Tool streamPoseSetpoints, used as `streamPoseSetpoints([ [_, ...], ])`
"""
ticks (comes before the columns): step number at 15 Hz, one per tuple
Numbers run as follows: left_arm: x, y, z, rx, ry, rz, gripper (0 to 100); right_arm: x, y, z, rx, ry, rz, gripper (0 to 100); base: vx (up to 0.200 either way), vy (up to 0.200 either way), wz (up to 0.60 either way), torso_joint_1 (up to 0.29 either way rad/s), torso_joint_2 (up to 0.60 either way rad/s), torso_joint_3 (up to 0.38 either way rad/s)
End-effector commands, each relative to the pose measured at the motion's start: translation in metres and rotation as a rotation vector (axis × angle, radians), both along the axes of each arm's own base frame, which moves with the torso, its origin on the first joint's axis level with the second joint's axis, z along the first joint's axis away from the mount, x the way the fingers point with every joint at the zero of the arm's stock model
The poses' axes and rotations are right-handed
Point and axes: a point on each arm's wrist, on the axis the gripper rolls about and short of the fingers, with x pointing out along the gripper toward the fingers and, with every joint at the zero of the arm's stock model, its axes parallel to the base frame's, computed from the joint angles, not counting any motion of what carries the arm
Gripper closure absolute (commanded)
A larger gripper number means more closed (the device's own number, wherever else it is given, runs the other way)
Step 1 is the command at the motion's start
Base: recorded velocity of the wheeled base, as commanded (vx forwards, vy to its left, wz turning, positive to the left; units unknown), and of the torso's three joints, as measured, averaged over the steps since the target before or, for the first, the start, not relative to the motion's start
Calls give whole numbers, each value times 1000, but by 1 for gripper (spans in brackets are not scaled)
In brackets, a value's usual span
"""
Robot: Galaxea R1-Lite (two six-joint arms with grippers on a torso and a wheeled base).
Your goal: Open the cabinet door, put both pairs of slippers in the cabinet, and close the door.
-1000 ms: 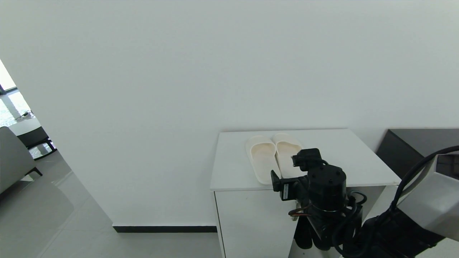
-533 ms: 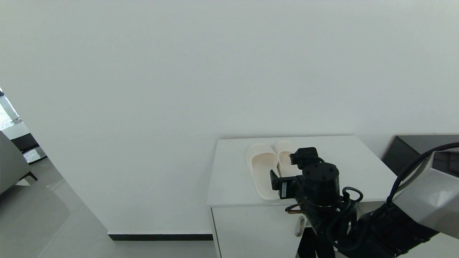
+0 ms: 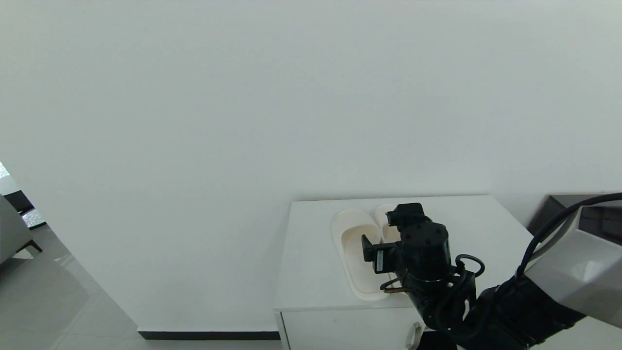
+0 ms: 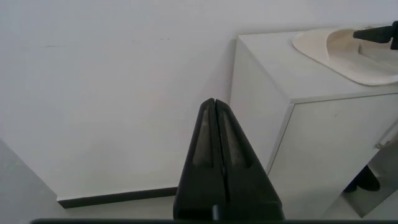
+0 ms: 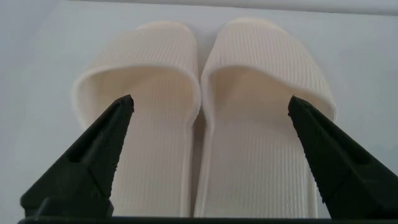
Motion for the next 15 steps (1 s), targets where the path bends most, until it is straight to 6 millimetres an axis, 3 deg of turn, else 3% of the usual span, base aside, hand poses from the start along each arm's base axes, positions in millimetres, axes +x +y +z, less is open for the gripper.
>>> streamPoseSetpoints([
  [1, 0, 0, 0, 0, 0, 1, 100, -3, 2, 0, 1, 1, 10, 0, 0, 0, 0, 0, 0, 0],
  [4, 0, 0, 0, 0, -1, 1, 100, 0, 3, -7, 4, 27, 51, 0, 0, 0, 0, 0, 0, 0],
  [9, 0, 0, 0, 0, 0, 1, 100, 24, 7, -26, -2, 41, 19, 0, 0, 0, 0, 0, 0, 0],
  [15, 0, 0, 0, -1, 0, 1, 100, 42, 7, -23, 23, 14, -13, 0, 0, 0, 0, 0, 0, 0],
])
